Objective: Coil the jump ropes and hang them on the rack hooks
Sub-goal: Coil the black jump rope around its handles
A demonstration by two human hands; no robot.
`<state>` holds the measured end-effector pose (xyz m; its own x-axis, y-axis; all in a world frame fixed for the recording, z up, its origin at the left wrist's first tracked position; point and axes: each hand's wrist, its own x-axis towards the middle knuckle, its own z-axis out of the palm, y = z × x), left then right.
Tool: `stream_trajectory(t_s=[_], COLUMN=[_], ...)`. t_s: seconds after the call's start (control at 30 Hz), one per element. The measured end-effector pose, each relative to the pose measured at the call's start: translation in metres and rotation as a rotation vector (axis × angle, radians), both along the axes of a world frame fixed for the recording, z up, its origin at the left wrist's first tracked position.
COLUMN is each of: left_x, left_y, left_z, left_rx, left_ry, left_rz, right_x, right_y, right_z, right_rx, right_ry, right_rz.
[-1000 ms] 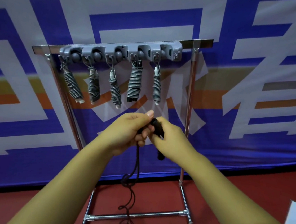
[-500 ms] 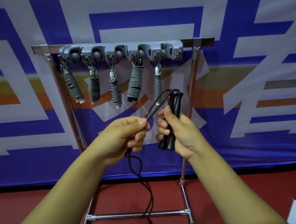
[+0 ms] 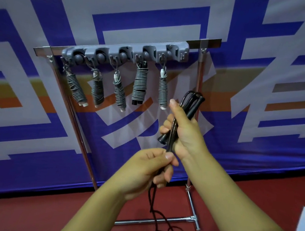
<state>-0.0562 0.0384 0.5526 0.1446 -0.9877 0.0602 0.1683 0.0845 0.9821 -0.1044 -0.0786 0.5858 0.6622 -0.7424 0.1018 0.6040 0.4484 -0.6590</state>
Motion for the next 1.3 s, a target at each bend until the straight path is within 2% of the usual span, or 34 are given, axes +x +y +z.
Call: stream_trajectory(t_s=[0.17,0.3,0.37,0.43,0.6,0.73,0.93,1.03,1.17,1.23,1.3], left_x=[-0.003,-0.003,0.001,0.008,0.034,0.051,0.061,0.054,0.030,0.017,0.004], left_y=[0.001,0.004,0.005,0.003,0.002,0.008,0.014,0.019,0.021,0.018,0.018], left_z=[-0.014,-0.021,-0.024,-0.027,-0.025,-0.013,0.002,0.011,0.019,0.018,0.016], left_rx=[-0.017,-0.100,-0.107,-0.055,-0.034,-0.092,-0.129,-0.134,-0.160,-0.146,-0.090], left_ry=[-0.062,-0.078,-0.196,-0.419,-0.800,-0.950,-1.127,-1.178,-1.177,-1.112,-0.959], left_rz=[0.021,0.103,0.135,0.208,0.356,0.391,0.593,0.702,0.782,0.785,0.779], right_x=[-0.002,-0.006,-0.010,-0.014,-0.022,-0.028,-0.035,-0.033,-0.022,-0.017,-0.014], right_y=[0.005,0.004,0.005,0.012,0.024,0.026,0.019,0.017,0.020,0.023,0.023], right_z=[-0.001,0.004,0.005,0.007,0.003,-0.003,-0.009,-0.017,-0.029,-0.033,-0.035], right_rx=[0.080,0.042,0.030,0.027,-0.029,-0.055,-0.064,-0.114,-0.229,-0.243,-0.196], right_ry=[-0.066,-0.088,-0.084,-0.064,0.102,0.179,0.208,0.230,0.285,0.259,0.208], right_rz=[0.110,0.161,0.189,0.232,0.195,0.220,0.223,0.170,-0.044,-0.100,-0.120])
